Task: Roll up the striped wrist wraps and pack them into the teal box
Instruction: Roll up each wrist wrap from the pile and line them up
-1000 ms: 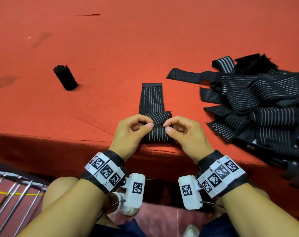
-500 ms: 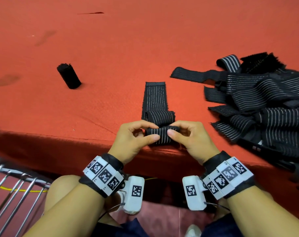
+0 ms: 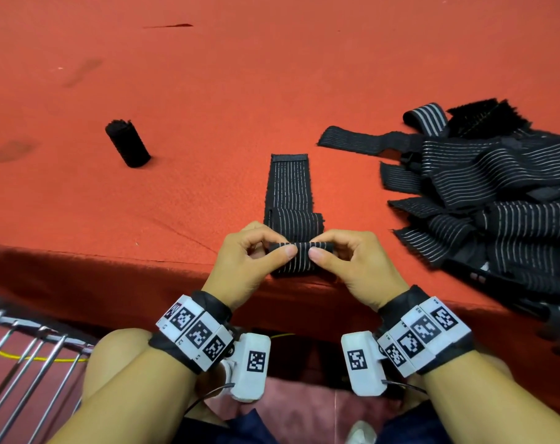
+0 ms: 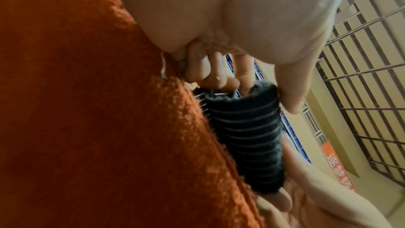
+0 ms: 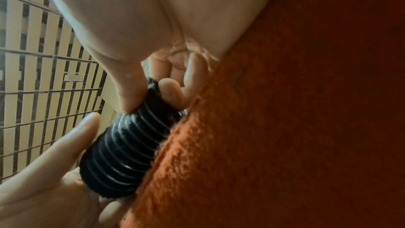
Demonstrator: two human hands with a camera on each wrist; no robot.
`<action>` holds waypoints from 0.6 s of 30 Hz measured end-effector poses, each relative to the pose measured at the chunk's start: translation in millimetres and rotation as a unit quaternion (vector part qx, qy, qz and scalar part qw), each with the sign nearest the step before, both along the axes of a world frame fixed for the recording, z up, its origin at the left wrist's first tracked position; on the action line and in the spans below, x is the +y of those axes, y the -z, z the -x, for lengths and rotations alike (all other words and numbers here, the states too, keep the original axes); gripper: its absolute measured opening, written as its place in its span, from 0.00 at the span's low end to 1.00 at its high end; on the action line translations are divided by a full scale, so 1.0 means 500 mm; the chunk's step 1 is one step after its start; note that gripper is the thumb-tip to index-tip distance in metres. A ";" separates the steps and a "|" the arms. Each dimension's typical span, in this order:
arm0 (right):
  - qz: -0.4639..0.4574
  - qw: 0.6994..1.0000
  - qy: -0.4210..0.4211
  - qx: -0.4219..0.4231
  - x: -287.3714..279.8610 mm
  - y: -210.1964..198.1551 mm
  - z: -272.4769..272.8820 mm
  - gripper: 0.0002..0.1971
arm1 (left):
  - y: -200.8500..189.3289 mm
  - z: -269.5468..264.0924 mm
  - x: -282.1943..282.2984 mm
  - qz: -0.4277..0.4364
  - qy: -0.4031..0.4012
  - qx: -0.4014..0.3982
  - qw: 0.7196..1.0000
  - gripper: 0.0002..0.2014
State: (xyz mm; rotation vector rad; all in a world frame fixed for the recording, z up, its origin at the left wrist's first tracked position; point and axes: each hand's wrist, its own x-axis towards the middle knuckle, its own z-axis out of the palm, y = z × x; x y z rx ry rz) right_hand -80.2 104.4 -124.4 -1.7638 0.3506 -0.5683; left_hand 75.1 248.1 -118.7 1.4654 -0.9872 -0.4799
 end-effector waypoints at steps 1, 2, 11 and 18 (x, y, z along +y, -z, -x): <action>-0.005 1.000 0.002 0.005 0.000 0.000 0.000 0.02 | -0.001 0.001 0.001 0.000 0.001 -0.003 1.000 0.10; -0.013 1.000 0.003 0.007 -0.001 0.001 -0.001 0.03 | 0.000 0.000 0.003 -0.002 0.005 -0.004 1.000 0.11; -0.045 0.998 -0.038 -0.015 0.002 -0.009 0.003 0.13 | 0.009 -0.004 0.007 -0.024 0.006 -0.041 0.999 0.11; -0.059 0.997 -0.027 -0.035 0.004 -0.002 0.005 0.08 | 0.007 -0.010 0.006 -0.034 0.022 0.023 0.999 0.15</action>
